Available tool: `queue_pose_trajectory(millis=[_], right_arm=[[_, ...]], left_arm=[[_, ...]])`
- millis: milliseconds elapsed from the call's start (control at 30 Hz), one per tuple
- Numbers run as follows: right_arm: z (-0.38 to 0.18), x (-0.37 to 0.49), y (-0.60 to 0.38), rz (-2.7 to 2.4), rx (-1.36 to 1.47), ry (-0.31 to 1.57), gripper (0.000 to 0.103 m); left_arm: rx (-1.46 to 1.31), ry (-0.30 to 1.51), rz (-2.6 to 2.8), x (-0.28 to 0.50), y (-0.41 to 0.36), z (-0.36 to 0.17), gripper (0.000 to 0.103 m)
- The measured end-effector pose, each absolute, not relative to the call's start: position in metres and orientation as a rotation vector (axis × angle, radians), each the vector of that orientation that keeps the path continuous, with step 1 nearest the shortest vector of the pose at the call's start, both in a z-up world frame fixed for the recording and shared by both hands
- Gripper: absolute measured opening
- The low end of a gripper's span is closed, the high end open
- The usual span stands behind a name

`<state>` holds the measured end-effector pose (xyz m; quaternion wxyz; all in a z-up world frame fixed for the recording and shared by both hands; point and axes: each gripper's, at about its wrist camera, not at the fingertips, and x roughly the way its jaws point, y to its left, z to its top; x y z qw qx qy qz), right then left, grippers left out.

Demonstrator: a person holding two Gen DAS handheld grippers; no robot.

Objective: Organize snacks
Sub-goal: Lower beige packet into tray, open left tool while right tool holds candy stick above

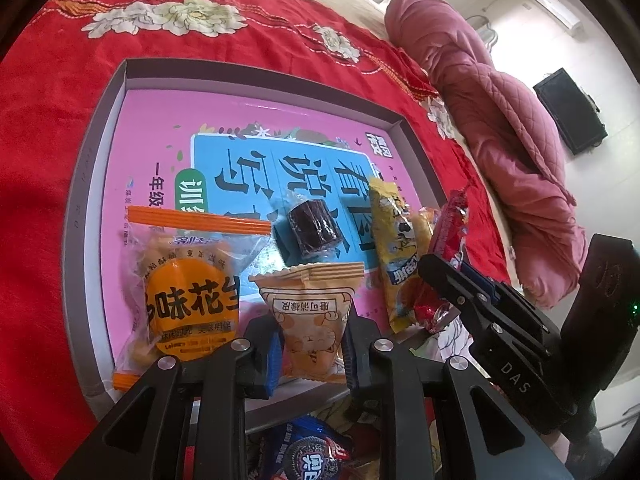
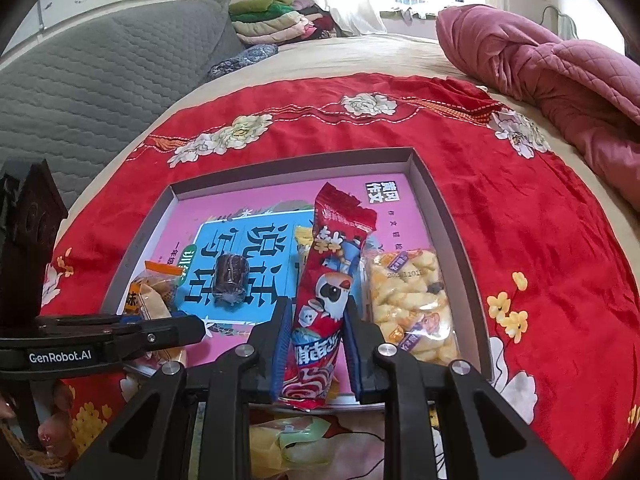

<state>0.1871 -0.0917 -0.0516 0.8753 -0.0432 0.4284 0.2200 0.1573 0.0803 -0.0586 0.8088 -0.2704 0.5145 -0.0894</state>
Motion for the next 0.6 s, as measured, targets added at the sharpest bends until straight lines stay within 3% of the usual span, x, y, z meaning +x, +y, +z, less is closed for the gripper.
queue_pose_trajectory(millis=[267, 600], right_arm=[[-0.0519, 0.1873, -0.0919, 0.451, -0.09, 0.897, 0.025], [-0.0481, 0.1869, -0.0944, 0.429, -0.09, 0.891, 0.025]], left_arm=[[-0.578, 1.104, -0.203, 0.1568, 0.079, -0.0579, 0.033], [-0.591, 1.096, -0.201, 0.1545, 0.0827, -0.0554, 0.034]])
